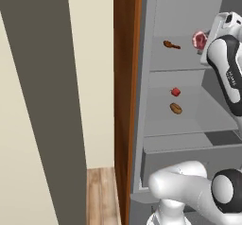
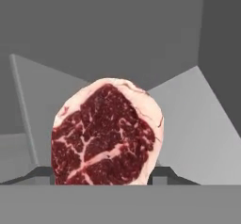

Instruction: Transport the steak and potato to the fridge. Place the steak on the rack containing meat and place the potato on the rack containing the vegetable, ensuring meats and vegetables are on different racks.

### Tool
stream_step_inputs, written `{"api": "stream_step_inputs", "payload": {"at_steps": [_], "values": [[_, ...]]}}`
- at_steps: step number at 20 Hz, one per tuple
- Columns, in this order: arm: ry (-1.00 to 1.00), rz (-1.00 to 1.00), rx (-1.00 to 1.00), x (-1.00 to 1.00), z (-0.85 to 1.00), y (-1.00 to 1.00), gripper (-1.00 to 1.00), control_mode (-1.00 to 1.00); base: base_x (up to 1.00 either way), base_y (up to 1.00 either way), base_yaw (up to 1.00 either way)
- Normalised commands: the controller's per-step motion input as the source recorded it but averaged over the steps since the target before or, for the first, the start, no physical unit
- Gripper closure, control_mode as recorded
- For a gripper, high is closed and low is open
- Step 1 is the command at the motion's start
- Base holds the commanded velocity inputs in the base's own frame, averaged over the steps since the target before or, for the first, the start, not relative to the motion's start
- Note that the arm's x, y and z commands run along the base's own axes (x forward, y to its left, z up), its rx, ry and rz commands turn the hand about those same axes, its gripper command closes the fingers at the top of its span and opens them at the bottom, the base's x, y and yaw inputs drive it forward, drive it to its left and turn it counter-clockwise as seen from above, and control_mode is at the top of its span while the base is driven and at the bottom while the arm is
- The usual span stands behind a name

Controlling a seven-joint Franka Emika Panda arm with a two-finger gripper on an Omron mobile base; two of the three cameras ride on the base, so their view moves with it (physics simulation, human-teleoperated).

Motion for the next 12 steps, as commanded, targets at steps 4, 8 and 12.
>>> {"api": "stream_step_inputs", "payload": {"at_steps": [4,8,12], "values": [[0.08,0.09,0.00,0.55,-0.18,-0.18,1.00,-1.00,0.00,0.00,0.00],[0.11,0.11,0.00,0.59,-0.21,-0.18,1.00,-1.00,0.00,0.00,0.00],[0.11,0.09,0.00,0.62,-0.24,-0.11,1.00,-1.00,0.00,0.00,0.00]]}}
